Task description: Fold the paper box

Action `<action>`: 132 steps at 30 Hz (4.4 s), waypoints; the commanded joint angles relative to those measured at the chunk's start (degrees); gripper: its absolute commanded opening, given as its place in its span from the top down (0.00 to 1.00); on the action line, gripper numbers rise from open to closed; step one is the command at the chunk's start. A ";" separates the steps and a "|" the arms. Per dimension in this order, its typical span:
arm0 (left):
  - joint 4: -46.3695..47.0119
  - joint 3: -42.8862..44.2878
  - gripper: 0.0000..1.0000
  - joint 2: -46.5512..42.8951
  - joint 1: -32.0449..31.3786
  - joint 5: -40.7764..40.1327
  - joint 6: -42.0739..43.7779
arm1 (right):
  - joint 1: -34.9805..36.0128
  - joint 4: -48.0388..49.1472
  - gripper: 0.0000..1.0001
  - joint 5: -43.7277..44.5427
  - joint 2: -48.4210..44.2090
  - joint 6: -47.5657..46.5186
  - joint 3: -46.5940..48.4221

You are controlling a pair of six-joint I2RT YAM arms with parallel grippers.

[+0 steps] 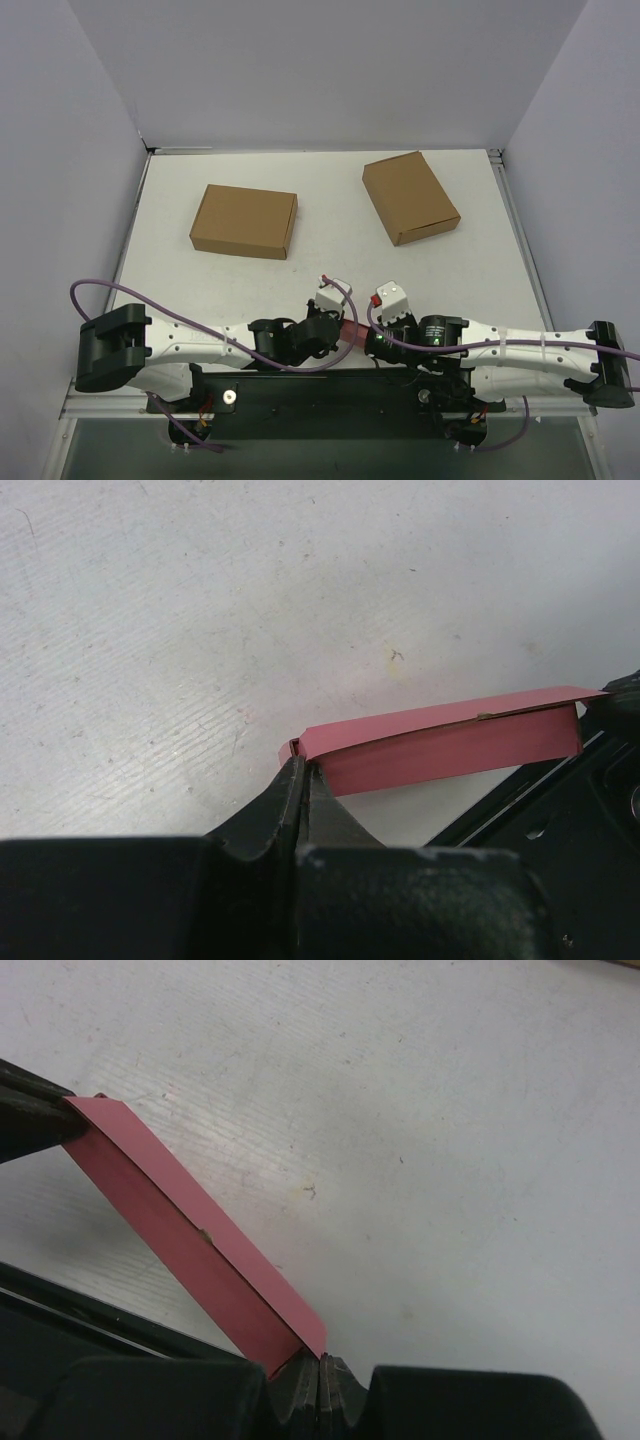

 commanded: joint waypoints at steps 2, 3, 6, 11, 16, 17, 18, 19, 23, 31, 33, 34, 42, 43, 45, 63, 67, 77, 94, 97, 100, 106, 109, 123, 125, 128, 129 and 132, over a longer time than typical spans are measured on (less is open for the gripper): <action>-11.17 -2.44 1.00 2.69 -0.61 4.91 0.57 | -0.65 -1.57 1.00 0.36 -0.82 1.42 1.19; -10.82 -2.52 1.00 2.86 -0.61 4.91 0.66 | -1.00 -1.48 1.00 0.09 -1.00 1.60 1.37; -10.73 -2.61 1.00 3.30 -0.70 4.82 0.92 | -2.31 -1.48 1.00 -0.79 -2.14 3.08 2.07; -11.43 -2.00 1.00 4.36 -2.01 3.42 0.13 | -4.95 -0.78 1.00 -1.31 -3.72 5.29 2.60; -12.74 0.02 1.00 6.29 -3.59 1.75 -0.22 | -7.67 1.50 1.00 -2.63 -4.70 6.43 2.08; -12.92 0.46 1.00 6.55 -3.77 1.49 -0.22 | -8.03 1.94 1.00 -3.15 -4.52 6.43 1.90; -13.36 0.72 1.00 7.08 -4.21 1.22 -0.13 | -8.21 2.03 1.00 -3.42 -4.43 6.69 1.81; -13.62 1.42 1.00 7.34 -4.38 0.96 -0.13 | -8.47 2.21 1.00 -3.60 -4.43 7.04 1.72; -14.59 2.48 1.00 9.01 -5.53 -0.53 -0.13 | -10.04 3.08 1.00 -4.91 -4.61 7.84 1.11; -17.31 5.21 1.00 13.32 -8.08 -3.70 -0.05 | -15.41 6.33 1.00 -11.50 -6.89 7.14 -0.83; -18.02 5.91 1.00 14.46 -8.69 -4.31 0.04 | -17.60 7.57 1.00 -12.82 -7.42 6.70 -1.79; -18.11 6.00 1.00 14.64 -8.87 -4.67 0.04 | -18.39 7.74 1.00 -14.31 -8.03 6.61 -1.97; -17.67 6.35 1.00 14.82 -9.04 -5.02 0.92 | -23.58 10.38 1.00 -19.42 -9.62 6.43 -3.64; -17.58 6.44 1.00 14.82 -9.04 -4.93 1.01 | -24.28 10.64 1.00 -19.94 -9.62 6.43 -3.46; -17.58 6.53 1.00 14.73 -9.04 -5.11 1.27 | -24.82 10.73 1.00 -20.82 -9.53 6.43 -3.38; -18.37 7.93 1.00 16.58 -9.04 -5.55 2.77 | -33.95 14.33 1.00 -31.37 -10.14 4.32 -5.39; -18.55 8.11 1.00 17.10 -9.04 -5.55 2.68 | -36.32 15.56 1.00 -33.74 -10.49 3.62 -6.45; -18.28 7.85 1.00 17.89 -9.04 -5.72 2.94 | -43.44 18.47 1.00 -40.42 -11.55 1.95 -9.09; -17.58 6.26 1.00 19.21 -9.04 -6.78 2.94 | -48.63 17.24 1.00 -46.22 -12.78 -0.51 -7.77; -17.76 6.18 1.00 19.48 -9.04 -7.04 2.94 | -49.60 15.83 1.00 -47.63 -13.57 -1.39 -7.59; -17.84 6.26 1.00 19.56 -9.04 -7.39 2.77 | -50.39 14.43 1.00 -48.07 -14.45 -2.35 -7.68; -18.02 6.26 1.00 19.39 -9.04 -7.74 2.85 | -50.83 13.81 1.00 -48.86 -15.24 -2.71 -7.86; -18.02 6.26 1.00 19.56 -9.04 -7.83 2.85 | -50.83 13.81 1.00 -48.78 -15.33 -2.53 -7.42; -23.37 11.71 1.00 19.83 -9.04 -4.23 1.71 | -37.84 9.68 0.85 -32.80 -15.95 -0.08 -4.08; -24.17 12.41 1.00 20.35 -8.96 -3.97 1.63 | -33.46 7.93 0.78 -26.22 -15.42 1.33 -3.20; -25.14 13.21 1.00 20.71 -8.87 -3.79 1.36 | -28.88 5.82 0.74 -19.34 -14.46 3.44 -1.44; -25.31 13.29 1.00 20.71 -8.87 -3.79 1.36 | -27.90 5.38 0.74 -18.29 -14.10 4.14 -0.75; -25.67 13.38 1.00 20.79 -8.78 -3.70 1.36 | -24.22 3.01 0.74 -13.46 -12.00 5.81 1.01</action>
